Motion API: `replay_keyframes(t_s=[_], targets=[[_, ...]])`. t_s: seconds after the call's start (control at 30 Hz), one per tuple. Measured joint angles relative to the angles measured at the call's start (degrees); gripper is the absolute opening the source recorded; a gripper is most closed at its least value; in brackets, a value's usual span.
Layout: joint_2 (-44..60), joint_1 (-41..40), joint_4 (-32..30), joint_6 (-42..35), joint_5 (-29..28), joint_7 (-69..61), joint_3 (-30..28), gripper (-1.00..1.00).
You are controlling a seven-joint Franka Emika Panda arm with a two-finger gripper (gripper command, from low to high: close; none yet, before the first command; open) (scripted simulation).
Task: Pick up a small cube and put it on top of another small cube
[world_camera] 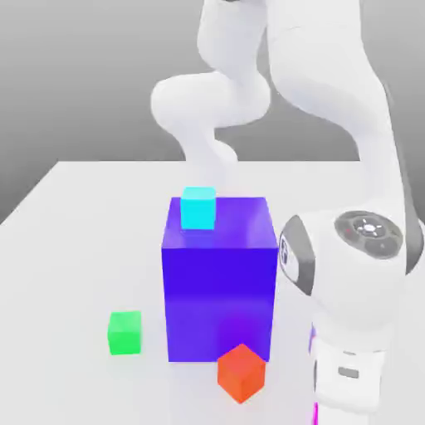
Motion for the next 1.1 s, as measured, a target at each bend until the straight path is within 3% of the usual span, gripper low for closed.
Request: replay_keyframes(t_s=[0.33,0.73,1.1], targets=[[-17.4,-2.7,1.5,-7.0,-6.3,-15.9,-1.4,-1.00],[-30.6,-15.4,-10.2,-11.3,-12.8,-41.2,-8.9,-1.00],[-34.2,-20.6,-23.4,-6.4,-15.6,-66.4,-18.7,-1.00]])
